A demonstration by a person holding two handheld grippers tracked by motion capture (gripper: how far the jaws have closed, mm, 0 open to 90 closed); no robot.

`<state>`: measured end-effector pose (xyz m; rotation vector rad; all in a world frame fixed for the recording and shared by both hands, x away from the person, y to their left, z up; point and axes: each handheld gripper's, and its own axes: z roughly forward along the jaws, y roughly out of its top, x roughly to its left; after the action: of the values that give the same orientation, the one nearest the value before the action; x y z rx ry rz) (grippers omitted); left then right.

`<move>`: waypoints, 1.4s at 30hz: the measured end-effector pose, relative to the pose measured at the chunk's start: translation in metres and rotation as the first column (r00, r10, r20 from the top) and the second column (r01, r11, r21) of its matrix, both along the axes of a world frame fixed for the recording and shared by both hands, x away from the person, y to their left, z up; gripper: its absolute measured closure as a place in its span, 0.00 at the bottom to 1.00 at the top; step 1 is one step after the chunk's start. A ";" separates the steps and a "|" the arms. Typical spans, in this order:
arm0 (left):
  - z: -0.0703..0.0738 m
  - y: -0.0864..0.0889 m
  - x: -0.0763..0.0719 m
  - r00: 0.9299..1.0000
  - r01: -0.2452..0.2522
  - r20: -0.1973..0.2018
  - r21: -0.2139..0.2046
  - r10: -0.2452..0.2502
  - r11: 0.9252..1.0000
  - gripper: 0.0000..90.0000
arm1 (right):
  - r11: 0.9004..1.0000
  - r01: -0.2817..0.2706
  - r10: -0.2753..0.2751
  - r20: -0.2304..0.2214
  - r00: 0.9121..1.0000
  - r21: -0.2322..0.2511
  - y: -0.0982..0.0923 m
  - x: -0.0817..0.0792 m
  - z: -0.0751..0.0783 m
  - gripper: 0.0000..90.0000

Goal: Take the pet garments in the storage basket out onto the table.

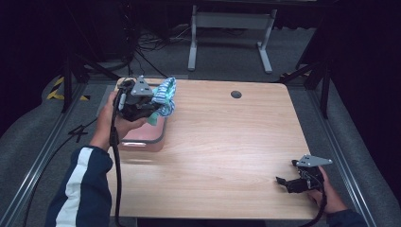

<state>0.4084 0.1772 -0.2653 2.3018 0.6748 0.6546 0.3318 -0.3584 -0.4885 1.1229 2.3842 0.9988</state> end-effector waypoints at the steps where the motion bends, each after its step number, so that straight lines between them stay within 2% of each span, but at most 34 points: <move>1: 0.000 -0.007 -0.001 1.000 0.013 0.000 -0.006 -0.013 1.000 0.82 | 1.000 0.000 0.000 0.000 1.000 0.000 0.000 0.000 0.000 0.01; 3: -0.001 -0.017 -0.001 0.999 0.042 -0.003 0.003 -0.042 0.999 0.82 | 1.000 0.000 0.000 0.000 1.000 0.000 0.000 0.000 0.000 0.01; 11: -0.009 -0.048 0.000 0.994 0.104 -0.017 0.016 -0.103 0.994 0.82 | 1.000 0.000 0.000 0.000 1.000 0.000 0.000 0.000 0.000 0.01; 21: -0.026 -0.086 0.005 0.984 0.170 -0.055 0.029 -0.168 0.985 0.82 | 1.000 0.000 0.000 0.000 1.000 0.000 0.000 0.000 0.000 0.01; 24: -0.035 -0.100 0.007 0.978 0.195 -0.074 0.029 -0.193 0.980 0.82 | 1.000 0.000 0.000 0.000 1.000 0.000 0.000 0.000 0.000 0.01; 25: -0.035 -0.100 0.007 0.978 0.195 -0.074 0.029 -0.193 0.980 0.82 | 1.000 0.000 0.000 0.000 1.000 0.000 0.000 0.000 0.000 0.01; 30: -0.052 -0.119 0.011 0.969 0.229 -0.108 0.056 -0.222 0.972 0.82 | 1.000 0.000 0.000 0.000 1.000 0.000 0.000 0.000 0.000 0.01; 33: -0.063 -0.127 0.015 0.965 0.233 -0.135 0.050 -0.225 0.971 0.82 | 1.000 0.000 0.000 0.000 1.000 0.000 0.000 0.000 0.000 0.01; 36: -0.076 -0.134 0.020 0.964 0.224 -0.158 0.048 -0.214 0.973 0.82 | 1.000 -0.001 0.001 0.000 1.000 0.000 0.000 0.000 0.000 0.01; 37: -0.081 -0.136 0.022 0.961 0.230 -0.170 0.051 -0.219 0.972 0.82 | 1.000 -0.001 0.001 0.000 1.000 0.000 0.000 0.000 0.000 0.01; 38: -0.081 -0.136 0.022 0.961 0.230 -0.170 0.051 -0.219 0.972 0.82 | 1.000 -0.001 0.001 0.000 1.000 0.000 0.000 0.000 0.000 0.01; 42: -0.101 -0.149 0.027 0.953 0.232 -0.211 0.052 -0.216 0.971 0.82 | 1.000 -0.001 0.001 0.000 1.000 0.000 0.000 0.000 0.000 0.01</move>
<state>0.4350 0.0285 -0.3666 2.4922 0.4749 0.3466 0.3315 -0.3585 -0.4885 1.1218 2.3852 0.9994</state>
